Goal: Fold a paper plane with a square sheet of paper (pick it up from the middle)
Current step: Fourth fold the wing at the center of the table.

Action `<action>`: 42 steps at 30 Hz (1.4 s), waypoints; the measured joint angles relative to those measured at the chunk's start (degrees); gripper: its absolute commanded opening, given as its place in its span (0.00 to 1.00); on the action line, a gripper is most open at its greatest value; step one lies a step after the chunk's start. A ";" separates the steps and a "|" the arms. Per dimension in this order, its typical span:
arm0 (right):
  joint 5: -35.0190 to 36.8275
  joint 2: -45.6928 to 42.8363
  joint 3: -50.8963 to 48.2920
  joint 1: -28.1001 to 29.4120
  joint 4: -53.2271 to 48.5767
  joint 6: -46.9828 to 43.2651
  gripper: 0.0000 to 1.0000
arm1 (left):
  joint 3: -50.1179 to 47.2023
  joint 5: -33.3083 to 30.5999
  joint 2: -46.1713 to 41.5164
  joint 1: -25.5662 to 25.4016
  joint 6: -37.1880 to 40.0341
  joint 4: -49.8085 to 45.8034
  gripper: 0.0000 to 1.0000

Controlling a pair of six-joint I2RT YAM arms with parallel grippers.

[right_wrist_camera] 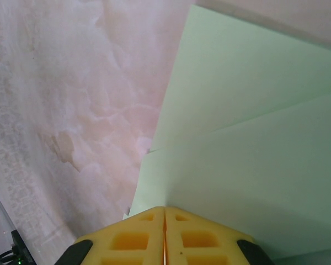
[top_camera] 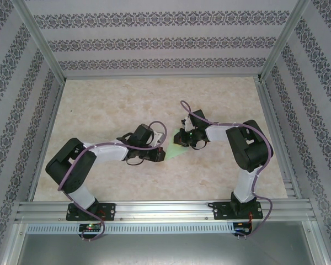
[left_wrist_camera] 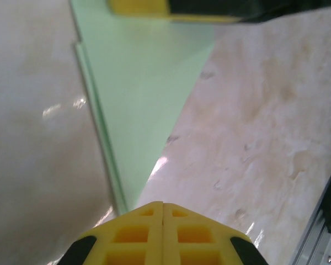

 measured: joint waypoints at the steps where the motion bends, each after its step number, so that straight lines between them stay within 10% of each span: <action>1: 0.00 0.00 0.04 0.00 0.00 0.09 0.09 | 0.37 -0.57 0.13 -0.26 -0.26 0.61 0.01; 42: -0.24 -3.52 -6.64 4.70 7.82 3.93 0.10 | 4.52 -4.07 8.59 -0.87 -2.23 1.25 0.00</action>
